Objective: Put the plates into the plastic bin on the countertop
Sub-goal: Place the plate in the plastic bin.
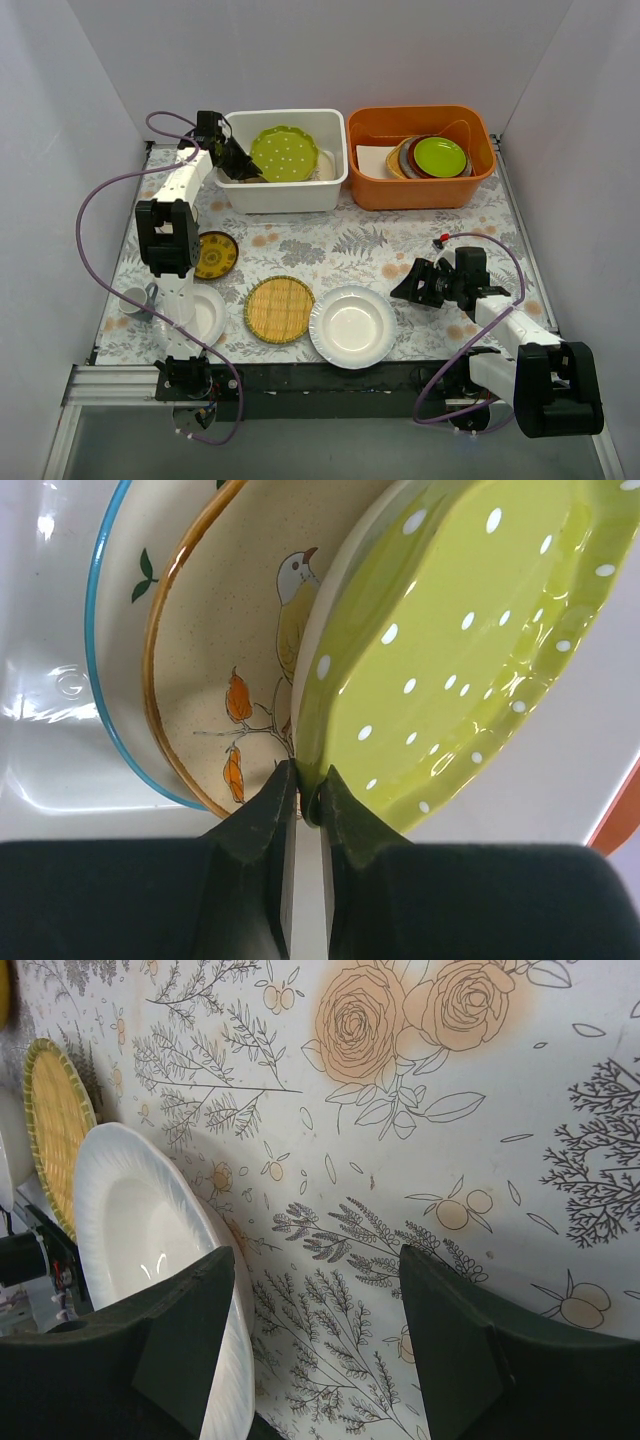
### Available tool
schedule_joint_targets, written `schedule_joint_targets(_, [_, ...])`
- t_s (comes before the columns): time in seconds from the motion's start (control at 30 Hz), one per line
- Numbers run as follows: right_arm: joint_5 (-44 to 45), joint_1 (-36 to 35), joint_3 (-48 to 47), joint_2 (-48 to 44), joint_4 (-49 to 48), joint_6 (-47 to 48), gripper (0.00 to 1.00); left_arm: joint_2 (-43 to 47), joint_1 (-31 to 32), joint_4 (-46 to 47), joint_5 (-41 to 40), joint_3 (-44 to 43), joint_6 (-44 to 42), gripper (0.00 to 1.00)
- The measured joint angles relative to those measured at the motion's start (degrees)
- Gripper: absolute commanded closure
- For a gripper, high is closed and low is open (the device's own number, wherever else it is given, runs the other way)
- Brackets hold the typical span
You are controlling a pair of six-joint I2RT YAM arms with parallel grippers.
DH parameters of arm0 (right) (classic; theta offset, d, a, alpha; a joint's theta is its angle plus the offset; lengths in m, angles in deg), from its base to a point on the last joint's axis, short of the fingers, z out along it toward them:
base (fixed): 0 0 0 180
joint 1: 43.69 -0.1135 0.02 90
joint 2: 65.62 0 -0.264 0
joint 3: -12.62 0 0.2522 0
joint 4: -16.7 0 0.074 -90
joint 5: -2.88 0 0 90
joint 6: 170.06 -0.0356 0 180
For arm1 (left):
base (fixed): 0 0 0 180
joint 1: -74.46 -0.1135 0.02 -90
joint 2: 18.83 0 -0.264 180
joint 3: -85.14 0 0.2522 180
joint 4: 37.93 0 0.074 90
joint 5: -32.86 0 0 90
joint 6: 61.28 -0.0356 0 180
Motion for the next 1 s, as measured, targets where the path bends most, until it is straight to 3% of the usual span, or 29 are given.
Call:
schedule_joint_targets(0.63, [-0.2,0.0,0.0,0.26,-0.42,-0.02,0.25,-0.92,0.0,0.66,3.15,-1.31,-0.35,0.7])
schedule_joint_targets(1.0, [-0.26,0.0,0.02,0.26,-0.5,-0.02,0.25,-0.96,0.15,0.26,3.74,-3.15,-0.81,0.47])
